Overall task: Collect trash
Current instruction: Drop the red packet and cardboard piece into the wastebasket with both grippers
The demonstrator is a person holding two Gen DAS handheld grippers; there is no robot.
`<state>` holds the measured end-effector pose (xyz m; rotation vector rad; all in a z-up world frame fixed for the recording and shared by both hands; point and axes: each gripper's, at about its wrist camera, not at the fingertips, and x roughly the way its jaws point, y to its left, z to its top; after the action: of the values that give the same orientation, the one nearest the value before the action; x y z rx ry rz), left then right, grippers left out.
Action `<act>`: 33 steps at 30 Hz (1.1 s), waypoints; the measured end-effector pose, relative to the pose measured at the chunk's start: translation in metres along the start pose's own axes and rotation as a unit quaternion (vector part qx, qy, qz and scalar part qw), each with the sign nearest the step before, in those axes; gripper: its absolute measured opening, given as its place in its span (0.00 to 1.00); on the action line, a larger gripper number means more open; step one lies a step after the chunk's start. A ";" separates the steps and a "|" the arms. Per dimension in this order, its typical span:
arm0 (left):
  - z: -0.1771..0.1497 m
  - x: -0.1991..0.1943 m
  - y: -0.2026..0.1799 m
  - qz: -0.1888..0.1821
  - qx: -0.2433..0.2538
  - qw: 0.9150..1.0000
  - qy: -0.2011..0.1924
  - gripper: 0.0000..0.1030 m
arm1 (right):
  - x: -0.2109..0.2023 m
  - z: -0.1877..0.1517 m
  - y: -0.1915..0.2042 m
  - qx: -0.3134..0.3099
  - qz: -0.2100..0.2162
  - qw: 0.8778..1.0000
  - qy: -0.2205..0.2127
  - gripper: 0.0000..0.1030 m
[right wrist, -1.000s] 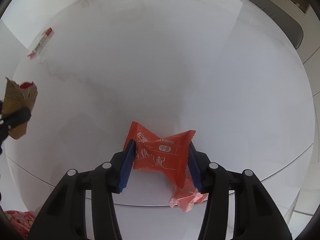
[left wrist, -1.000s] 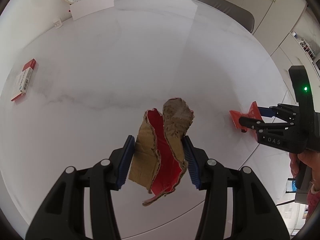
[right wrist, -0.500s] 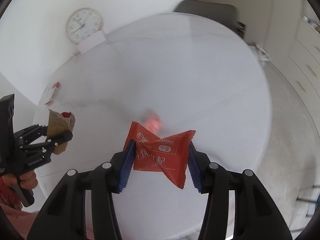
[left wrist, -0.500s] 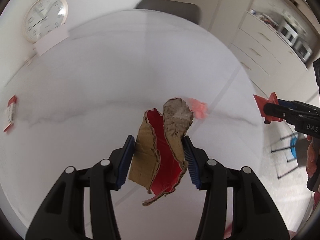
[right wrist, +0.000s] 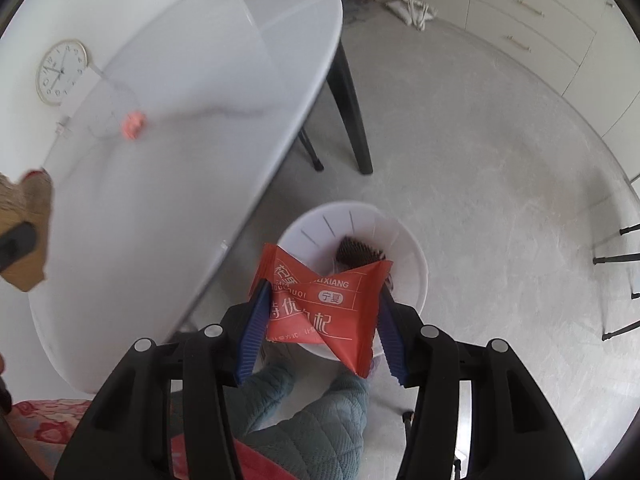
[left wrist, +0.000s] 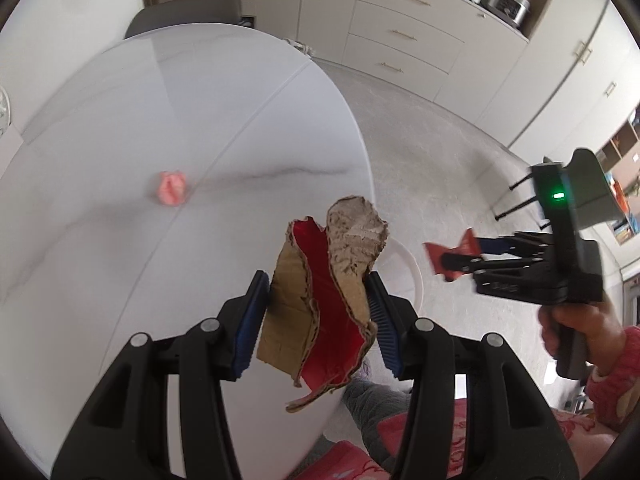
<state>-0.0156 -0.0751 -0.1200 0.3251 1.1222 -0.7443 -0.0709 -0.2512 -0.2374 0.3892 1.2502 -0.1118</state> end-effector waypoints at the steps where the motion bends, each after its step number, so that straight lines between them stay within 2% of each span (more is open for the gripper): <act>1: 0.000 0.003 -0.007 0.001 0.005 1.000 0.004 0.47 | 0.012 -0.001 -0.001 -0.003 -0.001 1.000 0.010 0.51; 4: -0.006 0.011 -0.023 0.006 0.013 1.000 0.017 0.47 | 0.055 -0.006 -0.009 -0.010 0.000 0.999 0.050 0.55; 7: -0.011 0.019 -0.038 0.011 0.016 0.999 0.030 0.47 | 0.083 -0.011 -0.014 -0.023 -0.011 0.997 0.077 0.77; 9: -0.012 0.025 -0.048 0.014 0.017 0.999 0.036 0.47 | 0.088 -0.013 -0.019 -0.026 -0.026 0.996 0.078 0.81; 13: -0.010 0.034 -0.065 0.020 0.024 0.999 0.042 0.47 | 0.065 -0.020 -0.047 0.002 -0.023 0.998 0.054 0.88; 22: -0.003 0.053 -0.111 0.013 0.054 0.997 0.050 0.47 | -0.012 -0.021 -0.105 0.047 -0.047 0.998 -0.013 0.92; 33: 0.003 0.081 -0.145 0.005 0.089 0.993 0.072 0.47 | -0.065 -0.020 -0.126 0.061 -0.049 0.995 -0.064 0.93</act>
<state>-0.0945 -0.2113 -0.1732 0.5420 1.1908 -0.8238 -0.1465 -0.3699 -0.2096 0.4199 1.1392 -0.2948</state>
